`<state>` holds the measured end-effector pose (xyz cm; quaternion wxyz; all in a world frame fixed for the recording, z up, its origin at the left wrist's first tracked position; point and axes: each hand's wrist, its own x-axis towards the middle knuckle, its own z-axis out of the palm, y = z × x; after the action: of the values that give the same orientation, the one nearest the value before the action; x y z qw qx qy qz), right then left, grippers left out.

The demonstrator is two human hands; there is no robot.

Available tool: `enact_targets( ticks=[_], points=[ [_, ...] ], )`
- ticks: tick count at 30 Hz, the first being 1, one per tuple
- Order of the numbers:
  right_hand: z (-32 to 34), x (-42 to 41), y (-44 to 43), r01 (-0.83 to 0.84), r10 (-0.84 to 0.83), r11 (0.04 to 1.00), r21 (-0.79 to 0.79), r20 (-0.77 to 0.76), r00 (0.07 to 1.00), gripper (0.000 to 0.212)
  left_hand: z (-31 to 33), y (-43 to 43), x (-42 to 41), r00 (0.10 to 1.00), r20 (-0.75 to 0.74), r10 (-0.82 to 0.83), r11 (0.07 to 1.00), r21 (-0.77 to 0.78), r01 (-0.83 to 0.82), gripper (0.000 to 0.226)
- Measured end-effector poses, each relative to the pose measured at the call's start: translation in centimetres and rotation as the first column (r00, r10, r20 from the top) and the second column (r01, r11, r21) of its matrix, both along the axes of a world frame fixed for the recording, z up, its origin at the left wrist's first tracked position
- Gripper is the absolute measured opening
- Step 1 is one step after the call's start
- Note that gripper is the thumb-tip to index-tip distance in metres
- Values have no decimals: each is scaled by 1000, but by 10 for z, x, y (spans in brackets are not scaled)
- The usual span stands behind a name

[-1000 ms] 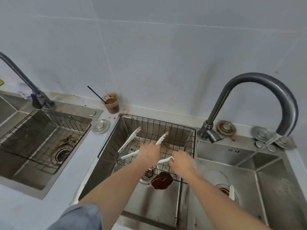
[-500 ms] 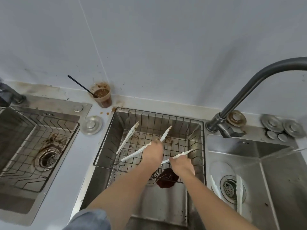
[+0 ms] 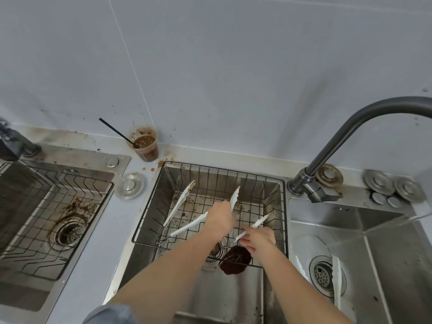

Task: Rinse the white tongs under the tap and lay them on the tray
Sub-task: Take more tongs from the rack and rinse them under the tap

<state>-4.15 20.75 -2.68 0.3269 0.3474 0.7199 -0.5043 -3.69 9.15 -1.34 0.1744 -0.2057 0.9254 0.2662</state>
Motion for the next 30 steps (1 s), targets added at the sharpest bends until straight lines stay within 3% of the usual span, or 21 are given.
enact_targets(
  ticks=[4,7,9,11,14,17,22,30],
  points=[
    [22,8,13,20,-16,988,-154,32,999,7,25,1,10,993,-35,114,991,80,-110,10],
    [44,17,23,13,-5,959,-283,30,1000,8,44,4,27,968,-88,234,952,221,-210,16],
    [59,24,33,9,-6,932,-363,9,1000,9,59,10,40,933,-96,348,879,381,-288,8],
    [74,33,48,18,-20,900,-435,-1,1000,8,76,22,55,897,-51,439,764,547,-342,17],
    [90,50,79,24,-20,851,-524,14,1000,9,95,47,76,888,20,459,636,691,-344,26],
    [95,67,116,38,-19,796,-604,38,999,13,109,78,92,905,64,421,572,755,-320,26],
    [89,89,182,64,-30,774,-630,64,997,12,108,137,105,940,95,328,602,746,-286,32],
    [67,95,283,44,-47,840,-541,9,999,21,69,242,110,939,152,309,666,670,-328,27]
  ],
)
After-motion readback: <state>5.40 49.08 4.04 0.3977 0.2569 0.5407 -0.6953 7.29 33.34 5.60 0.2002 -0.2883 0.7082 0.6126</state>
